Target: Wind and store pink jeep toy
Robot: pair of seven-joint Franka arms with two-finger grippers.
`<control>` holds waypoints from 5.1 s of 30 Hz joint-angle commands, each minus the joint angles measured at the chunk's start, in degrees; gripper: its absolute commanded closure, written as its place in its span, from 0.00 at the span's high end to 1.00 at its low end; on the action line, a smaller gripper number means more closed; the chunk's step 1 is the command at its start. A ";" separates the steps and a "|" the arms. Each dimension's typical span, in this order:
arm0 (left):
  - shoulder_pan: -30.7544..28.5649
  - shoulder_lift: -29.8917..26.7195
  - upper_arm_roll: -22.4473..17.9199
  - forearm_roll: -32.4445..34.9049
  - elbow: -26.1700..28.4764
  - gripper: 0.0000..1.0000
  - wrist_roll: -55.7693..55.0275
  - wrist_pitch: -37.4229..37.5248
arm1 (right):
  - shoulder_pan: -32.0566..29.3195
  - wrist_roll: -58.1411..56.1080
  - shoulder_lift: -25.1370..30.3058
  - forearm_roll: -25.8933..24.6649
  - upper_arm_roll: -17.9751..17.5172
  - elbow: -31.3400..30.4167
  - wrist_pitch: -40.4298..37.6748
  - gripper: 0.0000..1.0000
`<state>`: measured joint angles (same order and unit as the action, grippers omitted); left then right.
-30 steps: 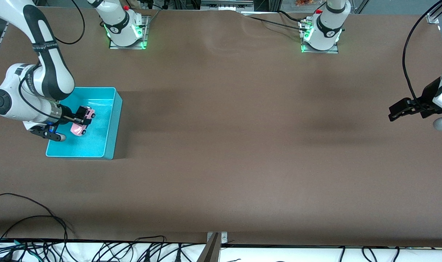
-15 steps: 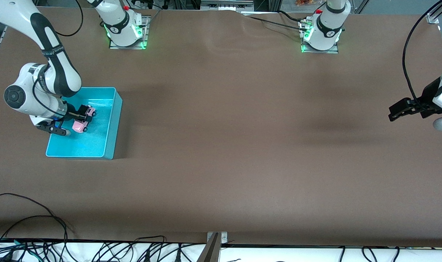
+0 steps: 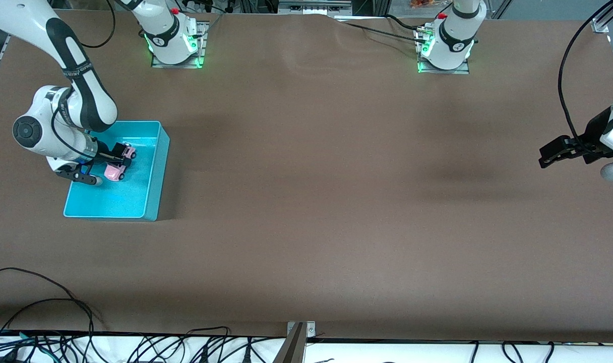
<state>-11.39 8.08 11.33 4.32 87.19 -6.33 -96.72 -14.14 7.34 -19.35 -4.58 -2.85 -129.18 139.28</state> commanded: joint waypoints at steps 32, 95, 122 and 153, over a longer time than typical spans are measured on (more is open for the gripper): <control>-0.21 -0.61 0.01 0.78 0.35 1.00 0.09 -0.05 | 6.49 12.26 12.22 -0.61 -2.16 6.13 -3.48 1.00; -1.00 -0.70 -0.26 -6.43 0.08 1.00 0.79 -0.40 | 3.69 -12.26 20.40 9.32 -2.16 46.21 -56.31 1.00; -1.26 -1.14 -0.26 -6.26 -2.19 1.00 0.53 -1.63 | 3.42 -13.93 20.31 8.09 -2.69 39.00 -48.58 1.00; -0.83 0.18 -0.69 -6.43 -2.20 1.00 0.62 -2.07 | 3.68 -13.67 20.23 5.81 -2.95 39.27 -50.34 1.00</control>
<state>-12.74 8.69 10.97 -0.77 84.48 -6.36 -98.65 -9.76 -6.40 -0.15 1.66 -4.94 -89.76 89.78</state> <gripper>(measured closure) 0.000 0.000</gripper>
